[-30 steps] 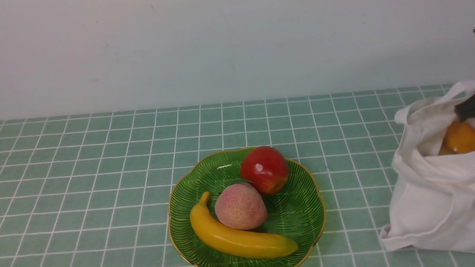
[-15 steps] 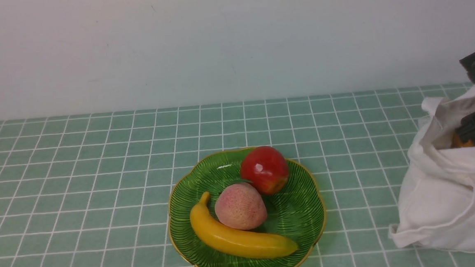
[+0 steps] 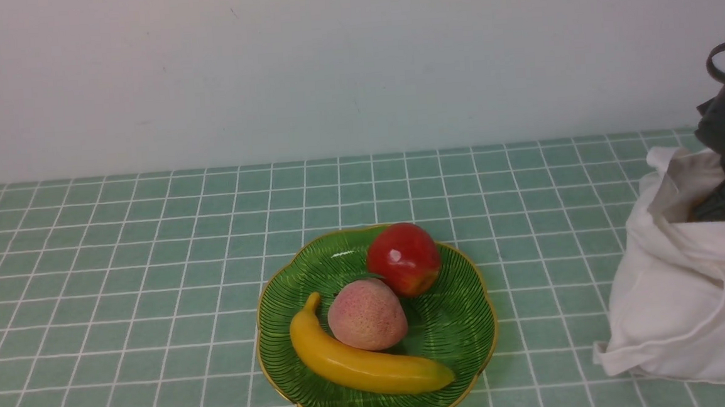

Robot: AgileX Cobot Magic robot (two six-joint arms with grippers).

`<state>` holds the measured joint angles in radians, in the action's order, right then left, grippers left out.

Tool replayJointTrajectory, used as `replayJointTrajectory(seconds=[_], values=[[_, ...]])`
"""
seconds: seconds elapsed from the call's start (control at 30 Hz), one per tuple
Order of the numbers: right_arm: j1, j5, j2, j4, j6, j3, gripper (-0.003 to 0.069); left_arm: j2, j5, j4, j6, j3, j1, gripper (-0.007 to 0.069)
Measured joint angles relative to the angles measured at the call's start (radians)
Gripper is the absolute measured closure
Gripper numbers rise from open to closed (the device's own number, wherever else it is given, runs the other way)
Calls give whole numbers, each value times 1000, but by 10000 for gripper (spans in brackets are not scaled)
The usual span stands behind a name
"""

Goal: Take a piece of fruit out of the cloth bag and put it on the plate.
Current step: Use the right arm to grab a kiwi from the bag

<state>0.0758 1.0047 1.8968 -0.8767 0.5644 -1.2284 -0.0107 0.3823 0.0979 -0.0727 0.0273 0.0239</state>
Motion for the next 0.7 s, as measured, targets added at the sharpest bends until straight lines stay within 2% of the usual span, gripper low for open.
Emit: replayJointTrajectory(seconds=[0.07, 0.2, 0.4, 0.57, 0.7], values=[[0, 3, -9, 17, -2, 0, 648, 0, 0, 0, 0, 0, 0, 632], [0, -7, -76, 121, -33, 0, 671, 0, 0, 0, 0, 0, 0, 632], [0, -27, -182, 270, -128, 0, 671, 0, 0, 0, 0, 0, 0, 632], [-8, 14, -186, 478, -276, 0, 669, 0, 0, 0, 0, 0, 0, 632], [-66, 34, -176, 667, -402, 0, 620, 0, 0, 0, 0, 0, 0, 632]])
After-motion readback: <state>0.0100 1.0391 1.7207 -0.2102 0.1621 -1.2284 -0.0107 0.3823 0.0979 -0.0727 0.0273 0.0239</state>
